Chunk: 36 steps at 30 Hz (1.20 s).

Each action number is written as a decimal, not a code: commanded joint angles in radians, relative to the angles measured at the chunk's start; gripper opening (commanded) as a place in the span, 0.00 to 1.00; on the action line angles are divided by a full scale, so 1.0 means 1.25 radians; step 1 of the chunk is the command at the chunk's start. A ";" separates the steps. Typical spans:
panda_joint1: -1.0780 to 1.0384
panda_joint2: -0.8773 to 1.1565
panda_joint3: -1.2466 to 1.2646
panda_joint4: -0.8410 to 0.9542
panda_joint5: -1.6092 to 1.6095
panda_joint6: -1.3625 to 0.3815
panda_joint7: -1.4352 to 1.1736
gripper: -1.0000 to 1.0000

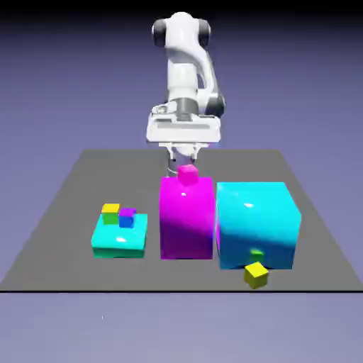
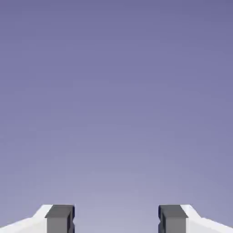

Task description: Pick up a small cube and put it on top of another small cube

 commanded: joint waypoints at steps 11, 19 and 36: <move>-0.031 0.319 0.156 0.280 -0.113 -0.301 0.070 0.50; -0.053 0.551 0.269 0.484 -0.196 -0.519 0.120 0.50; -0.100 1.044 0.509 0.916 -0.371 -0.984 0.228 0.50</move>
